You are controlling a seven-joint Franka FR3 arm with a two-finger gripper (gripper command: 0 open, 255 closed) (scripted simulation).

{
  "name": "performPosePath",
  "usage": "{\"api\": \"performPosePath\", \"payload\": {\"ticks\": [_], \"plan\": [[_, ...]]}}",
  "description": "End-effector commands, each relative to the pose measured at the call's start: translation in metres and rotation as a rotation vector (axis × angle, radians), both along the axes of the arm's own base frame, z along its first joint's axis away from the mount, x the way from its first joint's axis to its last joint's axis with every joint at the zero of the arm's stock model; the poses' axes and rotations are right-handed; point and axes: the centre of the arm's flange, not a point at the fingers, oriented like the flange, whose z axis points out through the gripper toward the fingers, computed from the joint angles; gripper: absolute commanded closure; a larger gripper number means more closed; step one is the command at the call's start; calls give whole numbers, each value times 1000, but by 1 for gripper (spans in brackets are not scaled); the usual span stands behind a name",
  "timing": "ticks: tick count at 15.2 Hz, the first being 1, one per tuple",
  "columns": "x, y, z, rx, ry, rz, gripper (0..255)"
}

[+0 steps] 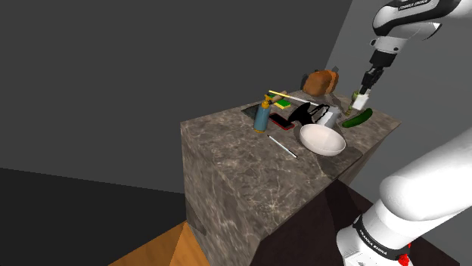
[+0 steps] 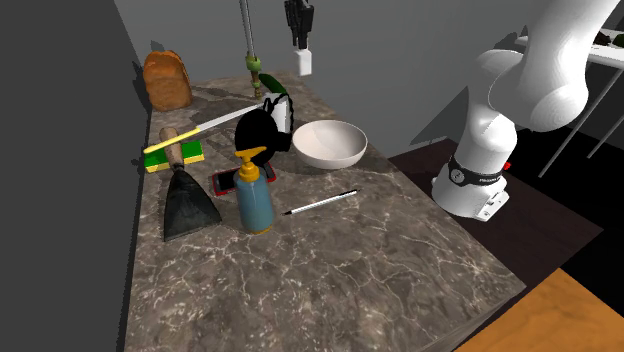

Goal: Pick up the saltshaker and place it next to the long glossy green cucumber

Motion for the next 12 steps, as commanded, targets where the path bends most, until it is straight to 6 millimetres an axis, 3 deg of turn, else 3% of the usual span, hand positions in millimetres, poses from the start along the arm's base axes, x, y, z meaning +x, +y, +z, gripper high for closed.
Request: {"api": "performPosePath", "payload": {"ticks": [1,12], "plan": [[-2,-2,-8,0,0,1,255],[-2,-2,-66,0,0,1,255]]}}
